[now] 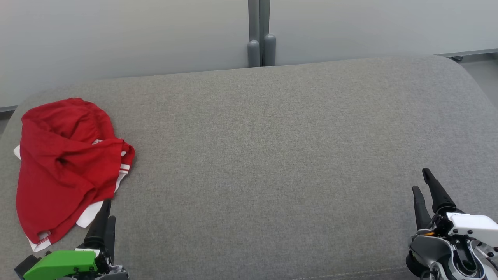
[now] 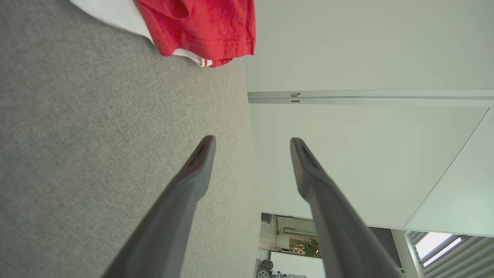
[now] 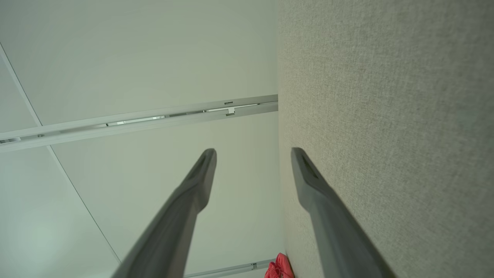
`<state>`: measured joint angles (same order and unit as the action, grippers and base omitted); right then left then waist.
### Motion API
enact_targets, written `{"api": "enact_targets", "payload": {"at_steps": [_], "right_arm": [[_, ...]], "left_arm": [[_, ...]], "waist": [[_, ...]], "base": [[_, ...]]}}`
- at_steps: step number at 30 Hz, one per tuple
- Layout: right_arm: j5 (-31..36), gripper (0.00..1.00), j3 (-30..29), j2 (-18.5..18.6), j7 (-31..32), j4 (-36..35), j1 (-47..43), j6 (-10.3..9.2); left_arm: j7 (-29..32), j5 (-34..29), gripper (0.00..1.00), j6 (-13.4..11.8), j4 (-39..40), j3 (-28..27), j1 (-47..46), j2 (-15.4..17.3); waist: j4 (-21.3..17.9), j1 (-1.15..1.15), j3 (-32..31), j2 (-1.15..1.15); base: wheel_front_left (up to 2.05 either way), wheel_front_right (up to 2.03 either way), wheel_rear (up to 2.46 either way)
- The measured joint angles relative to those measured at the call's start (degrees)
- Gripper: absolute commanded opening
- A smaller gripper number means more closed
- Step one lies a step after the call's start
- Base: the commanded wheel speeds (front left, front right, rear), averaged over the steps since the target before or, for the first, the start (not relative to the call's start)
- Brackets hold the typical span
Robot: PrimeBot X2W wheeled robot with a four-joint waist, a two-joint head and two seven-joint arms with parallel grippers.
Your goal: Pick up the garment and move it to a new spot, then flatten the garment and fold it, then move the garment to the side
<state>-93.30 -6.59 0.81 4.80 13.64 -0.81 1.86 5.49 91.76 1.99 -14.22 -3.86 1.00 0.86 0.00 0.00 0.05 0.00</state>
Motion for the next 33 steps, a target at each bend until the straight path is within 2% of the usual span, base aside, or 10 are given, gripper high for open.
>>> {"api": "enact_targets", "payload": {"at_steps": [8, 18, 33], "right_arm": [[0.4, 1.00, 1.2, 0.0, -1.1, -1.6, 0.0, 0.14], [4.1, 1.00, 2.6, 0.9, -3.3, -3.6, 0.1, 0.64], [15.0, 1.00, 7.9, 4.1, -6.4, -6.3, 0.3, 1.52]], "left_arm": [[-1.5, -0.1, 1.00, 0.0, 0.4, 0.5, 0.0, 0.0], [-3.6, -1.3, 1.00, 0.6, 2.0, 1.5, -0.1, 0.2], [-6.7, -17.5, 1.00, 1.5, 3.9, 4.7, -0.8, 3.9]], "waist": [[0.0, 0.00, 0.1, 0.00], [0.0, 0.00, 0.2, 0.00], [0.0, 0.00, 0.4, 0.00]], "base": [[0.00, 0.00, 0.00], [0.00, 0.00, 0.00], [0.00, 0.00, 0.00]]}}
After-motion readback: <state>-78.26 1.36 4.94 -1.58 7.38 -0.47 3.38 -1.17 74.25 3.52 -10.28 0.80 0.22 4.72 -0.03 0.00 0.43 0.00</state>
